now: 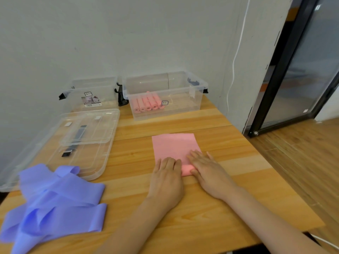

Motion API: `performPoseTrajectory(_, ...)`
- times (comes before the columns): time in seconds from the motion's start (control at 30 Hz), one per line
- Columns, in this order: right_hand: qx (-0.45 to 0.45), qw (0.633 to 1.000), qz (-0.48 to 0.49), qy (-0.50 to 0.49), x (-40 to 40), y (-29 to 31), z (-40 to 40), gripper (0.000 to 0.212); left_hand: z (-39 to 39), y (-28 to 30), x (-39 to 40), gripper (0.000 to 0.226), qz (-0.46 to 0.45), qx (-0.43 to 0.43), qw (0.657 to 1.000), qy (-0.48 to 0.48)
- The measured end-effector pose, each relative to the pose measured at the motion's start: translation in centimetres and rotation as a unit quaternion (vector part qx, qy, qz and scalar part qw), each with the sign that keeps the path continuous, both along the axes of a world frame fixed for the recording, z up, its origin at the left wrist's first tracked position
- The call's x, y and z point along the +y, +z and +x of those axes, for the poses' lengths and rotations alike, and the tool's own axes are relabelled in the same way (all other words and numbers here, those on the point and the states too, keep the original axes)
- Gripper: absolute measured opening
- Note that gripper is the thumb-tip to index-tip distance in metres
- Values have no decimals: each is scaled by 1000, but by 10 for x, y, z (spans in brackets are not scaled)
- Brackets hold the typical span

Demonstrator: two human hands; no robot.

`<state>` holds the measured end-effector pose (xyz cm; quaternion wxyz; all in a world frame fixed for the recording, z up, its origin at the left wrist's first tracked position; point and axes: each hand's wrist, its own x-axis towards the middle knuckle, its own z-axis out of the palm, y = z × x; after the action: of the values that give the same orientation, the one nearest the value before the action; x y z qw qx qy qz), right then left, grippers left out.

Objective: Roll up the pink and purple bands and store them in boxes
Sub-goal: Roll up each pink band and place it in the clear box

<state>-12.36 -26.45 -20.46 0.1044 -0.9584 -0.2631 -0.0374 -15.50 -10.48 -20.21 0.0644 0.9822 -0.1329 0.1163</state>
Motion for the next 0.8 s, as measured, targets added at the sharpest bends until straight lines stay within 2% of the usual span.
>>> performPoseTrajectory(0.07, 25, 999, -24, -12, 2, 2, 4, 63, 2, 2, 1, 82, 23, 62, 998, 7)
performPoseTrajectory(0.13, 43, 998, -35, -24, 4, 5, 8, 53, 8, 3, 2, 84, 24, 84, 996, 16)
performPoseTrajectory(0.23, 63, 996, -41, -47, 10, 11, 14, 53, 19, 3, 2, 86, 29, 87, 995, 34)
performPoseTrajectory(0.4, 72, 992, -43, -97, 20, 14, 39, 55, 35, 9, 0, 63, 31, 114, 990, 83)
performPoseTrajectory(0.6, 84, 991, -22, -102, 25, 10, 62, 56, 65, 13, 7, 66, 13, 133, 987, 87)
performPoseTrajectory(0.7, 39, 994, -8, -105, 27, 11, 61, 54, 69, 14, 8, 65, 10, 113, 991, 77)
performPoseTrajectory(0.8, -95, 993, -6, -68, 28, 15, 51, 49, 56, 17, 6, 65, 34, 36, 996, 69)
